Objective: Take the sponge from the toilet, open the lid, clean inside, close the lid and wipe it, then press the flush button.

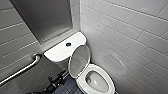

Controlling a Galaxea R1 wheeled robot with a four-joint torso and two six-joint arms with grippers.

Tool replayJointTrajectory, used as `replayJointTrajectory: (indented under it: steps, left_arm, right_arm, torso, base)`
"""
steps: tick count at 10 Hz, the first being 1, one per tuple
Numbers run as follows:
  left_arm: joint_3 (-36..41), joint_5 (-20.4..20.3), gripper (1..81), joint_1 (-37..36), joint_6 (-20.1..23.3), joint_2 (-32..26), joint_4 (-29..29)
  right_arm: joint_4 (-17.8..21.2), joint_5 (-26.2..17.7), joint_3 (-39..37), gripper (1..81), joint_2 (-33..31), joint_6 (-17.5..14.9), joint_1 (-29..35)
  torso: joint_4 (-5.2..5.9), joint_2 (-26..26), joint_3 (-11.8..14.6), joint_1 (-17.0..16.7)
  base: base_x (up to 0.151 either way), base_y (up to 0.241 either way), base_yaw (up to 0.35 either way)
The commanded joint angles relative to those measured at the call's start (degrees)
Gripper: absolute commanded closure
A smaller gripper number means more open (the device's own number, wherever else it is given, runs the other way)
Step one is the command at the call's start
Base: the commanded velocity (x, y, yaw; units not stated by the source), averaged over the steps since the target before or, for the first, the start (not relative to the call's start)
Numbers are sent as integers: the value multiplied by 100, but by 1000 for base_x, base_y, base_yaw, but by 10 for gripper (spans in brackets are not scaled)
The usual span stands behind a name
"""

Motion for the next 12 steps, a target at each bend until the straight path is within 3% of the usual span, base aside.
replayJointTrajectory:
  steps: [1, 3, 4, 6, 8, 10, 12]
  left_arm:
    - [256, 691, 10, -232, 39, -500, 1485]
    - [493, 1123, 10, 172, -58, -869, 2949]
    - [590, 1603, 10, 321, -58, -1062, 3483]
    - [678, 2592, 10, 717, -66, -1231, 5103]
    - [993, 3355, 10, 1552, -67, -1257, 6482]
    - [1468, 4401, 10, 2351, -32, -1161, 7197]
    - [1478, 4826, 10, 2941, 3, -846, 7330]
  right_arm:
    - [-37, -341, 97, 811, -162, 10, -154]
    - [-55, -332, 131, 811, -188, 1, -163]
    - [-63, -315, 166, 811, -214, 1, -181]
    - [-116, -288, 220, 811, -293, 1, -233]
    - [-248, -271, 316, 811, -311, -78, -286]
    - [-423, -253, 447, 811, -319, -69, -304]
    - [-450, -201, 833, 811, -503, -69, -304]
  torso:
    - [0, 2, 0, 0]
    - [0, 0, 0, 0]
    - [0, 0, 0, 0]
    - [0, 0, 0, 0]
    - [0, 0, 0, 0]
    - [0, 0, 0, 0]
    - [0, 0, 0, 0]
  base:
    - [0, 0, 0]
    - [0, 0, 0]
    - [0, 0, 0]
    - [0, 0, 0]
    - [0, 0, 0]
    - [0, 0, 0]
    - [0, 0, 0]
